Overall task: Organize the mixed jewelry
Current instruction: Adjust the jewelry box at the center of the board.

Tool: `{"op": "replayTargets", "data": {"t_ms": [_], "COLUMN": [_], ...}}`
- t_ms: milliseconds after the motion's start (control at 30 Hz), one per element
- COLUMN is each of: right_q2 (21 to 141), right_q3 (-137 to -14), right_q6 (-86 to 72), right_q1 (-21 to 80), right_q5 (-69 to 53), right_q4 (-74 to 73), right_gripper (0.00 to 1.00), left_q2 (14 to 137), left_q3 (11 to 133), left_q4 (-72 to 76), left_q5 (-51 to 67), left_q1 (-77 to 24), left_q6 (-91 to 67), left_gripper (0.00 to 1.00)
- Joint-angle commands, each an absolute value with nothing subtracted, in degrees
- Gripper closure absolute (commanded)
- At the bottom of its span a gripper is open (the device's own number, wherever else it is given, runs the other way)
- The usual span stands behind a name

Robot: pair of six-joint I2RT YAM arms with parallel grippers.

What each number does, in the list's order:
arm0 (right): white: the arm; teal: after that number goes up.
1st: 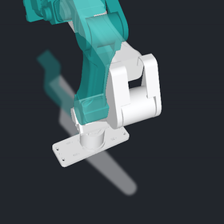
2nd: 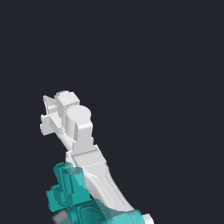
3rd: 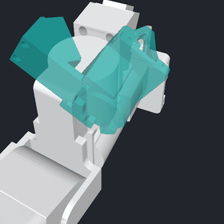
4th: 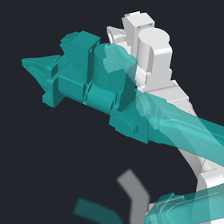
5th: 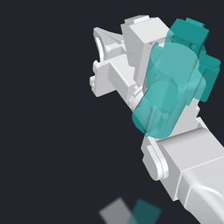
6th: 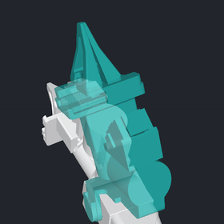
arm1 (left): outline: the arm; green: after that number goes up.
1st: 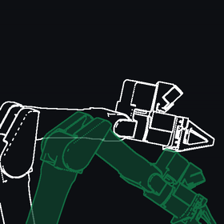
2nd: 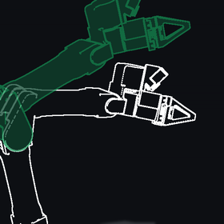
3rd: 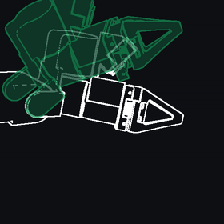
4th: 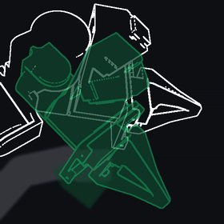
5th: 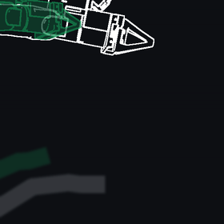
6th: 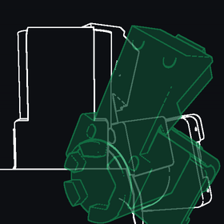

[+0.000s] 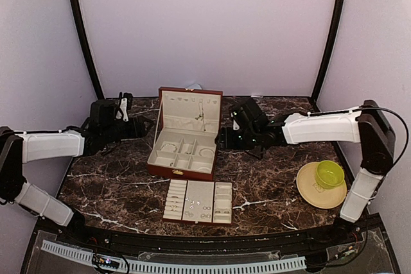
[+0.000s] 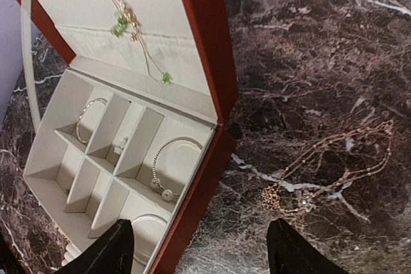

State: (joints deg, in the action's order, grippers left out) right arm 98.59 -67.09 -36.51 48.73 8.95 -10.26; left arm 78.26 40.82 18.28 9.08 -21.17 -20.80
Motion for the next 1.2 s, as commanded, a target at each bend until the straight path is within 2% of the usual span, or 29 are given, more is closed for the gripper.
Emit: {"op": "replayTargets", "data": {"t_ms": [0, 200, 400, 833, 1167], "right_q2": [105.73, 113.67, 116.64, 120.05, 116.27], "right_q3": [-72.8, -79.03, -80.57, -86.36, -81.01], "right_q6": [-39.4, -40.32, -39.91, -33.27, -23.15], "right_q1": [50.79, 52.12, 52.12, 50.81, 46.38], "right_q5": [10.12, 14.84, 15.0, 21.97, 17.53], "right_q4": [-8.88, -14.17, -13.49, -16.43, -10.01], "right_gripper": [0.31, 0.44, 0.62, 0.89, 0.89], "left_q2": [75.15, 73.61, 72.91, 75.57, 75.67], "left_q3": [38.52, 37.87, 37.7, 39.09, 38.85], "left_q4": [18.99, 19.48, 20.52, 22.05, 24.0], "left_q5": [9.44, 9.32, 9.34, 11.68, 16.48], "left_q1": [-21.18, -21.18, -21.23, -21.31, -23.63], "left_q6": [-21.87, -18.82, -17.05, -12.89, -6.94], "left_gripper": [0.3, 0.31, 0.31, 0.34, 0.38]}}
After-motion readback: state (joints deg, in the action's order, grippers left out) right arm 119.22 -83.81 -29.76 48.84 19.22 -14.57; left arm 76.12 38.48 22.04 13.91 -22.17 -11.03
